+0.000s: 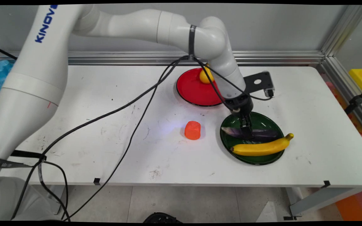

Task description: Pick up the eggplant from the green plate, then place the picked object on the table

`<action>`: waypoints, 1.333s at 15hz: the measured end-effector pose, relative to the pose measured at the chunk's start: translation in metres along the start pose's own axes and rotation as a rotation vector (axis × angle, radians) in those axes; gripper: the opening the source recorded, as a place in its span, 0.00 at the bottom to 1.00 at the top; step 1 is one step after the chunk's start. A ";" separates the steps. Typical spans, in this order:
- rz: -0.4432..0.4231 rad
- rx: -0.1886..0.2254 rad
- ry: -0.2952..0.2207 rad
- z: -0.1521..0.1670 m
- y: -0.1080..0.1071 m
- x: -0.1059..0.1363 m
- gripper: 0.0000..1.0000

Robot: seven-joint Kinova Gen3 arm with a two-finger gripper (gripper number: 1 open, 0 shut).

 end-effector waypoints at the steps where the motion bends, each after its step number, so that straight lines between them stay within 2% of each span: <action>1: 0.005 -0.003 -0.002 0.004 0.000 0.001 1.00; 2: 0.009 -0.005 -0.003 0.007 0.000 0.001 1.00; 3: 0.013 -0.007 -0.003 0.009 0.000 0.002 0.00; 8: 0.044 -0.017 0.006 0.008 0.003 0.006 0.00; 12: 0.068 -0.015 0.014 -0.008 0.008 0.008 0.00; 16: 0.091 -0.001 0.029 -0.035 0.015 0.013 0.00; 20: 0.088 0.028 0.032 -0.081 0.027 0.010 0.00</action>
